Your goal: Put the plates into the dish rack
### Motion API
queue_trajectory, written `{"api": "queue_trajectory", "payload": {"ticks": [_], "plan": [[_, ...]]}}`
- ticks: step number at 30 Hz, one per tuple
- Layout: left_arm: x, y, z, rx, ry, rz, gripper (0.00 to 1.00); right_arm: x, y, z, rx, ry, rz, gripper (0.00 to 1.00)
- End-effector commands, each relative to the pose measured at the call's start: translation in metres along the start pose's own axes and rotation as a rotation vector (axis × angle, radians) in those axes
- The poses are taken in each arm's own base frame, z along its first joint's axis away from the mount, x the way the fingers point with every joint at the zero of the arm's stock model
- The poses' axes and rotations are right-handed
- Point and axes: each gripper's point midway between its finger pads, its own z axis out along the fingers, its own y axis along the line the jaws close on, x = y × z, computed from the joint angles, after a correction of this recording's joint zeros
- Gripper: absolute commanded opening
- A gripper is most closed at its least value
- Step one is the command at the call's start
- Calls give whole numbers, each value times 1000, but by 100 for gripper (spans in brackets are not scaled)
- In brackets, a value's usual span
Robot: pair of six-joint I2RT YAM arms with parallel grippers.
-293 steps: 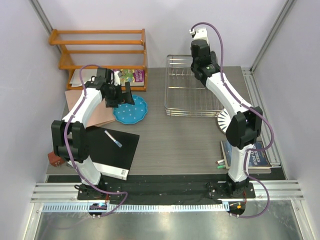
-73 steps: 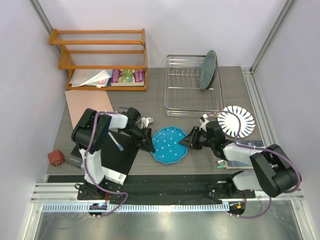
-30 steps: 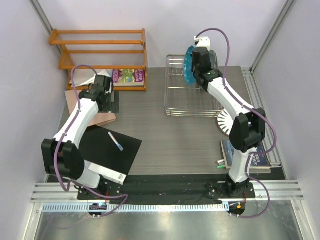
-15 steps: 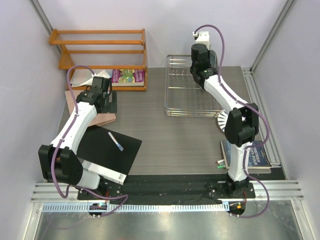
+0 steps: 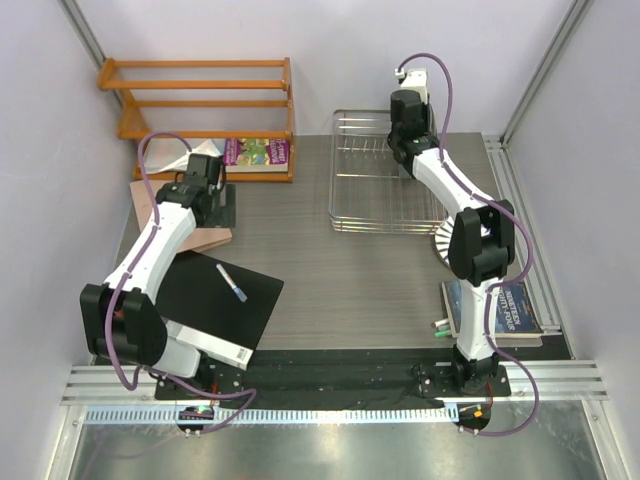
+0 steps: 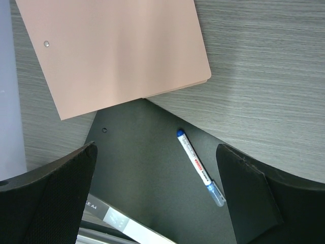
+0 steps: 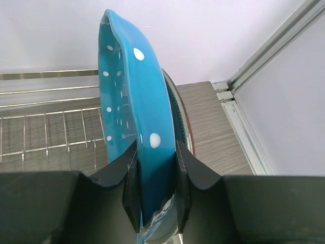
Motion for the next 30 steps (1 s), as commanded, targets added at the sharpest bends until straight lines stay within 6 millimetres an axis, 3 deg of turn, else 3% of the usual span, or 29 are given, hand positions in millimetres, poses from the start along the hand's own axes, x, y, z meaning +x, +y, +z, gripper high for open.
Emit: {"api": "queue_trajectory", "payload": {"ticks": [1,8,15,23,24,28,30], "plan": [[-8,-6,6,14,-18,-12,99,-75,-27,-11,58,-182,157,1],[-6,-9,9,21,-9,-11,100,-49,-15,-6,29,-131,107,1],[-3,-7,8,17,-19,-11,99,-17,15,-11,-32,-81,39,1],[-1,-4,5,13,-32,-11,100,2,32,-7,-54,-49,14,1],[1,-4,5,14,-29,-10,100,4,33,-6,-60,-45,7,3],[1,-7,5,26,-30,-11,99,9,36,-6,-71,-36,-4,40],[1,-8,4,38,-27,-7,99,5,34,-9,-81,-40,-4,49]]}}
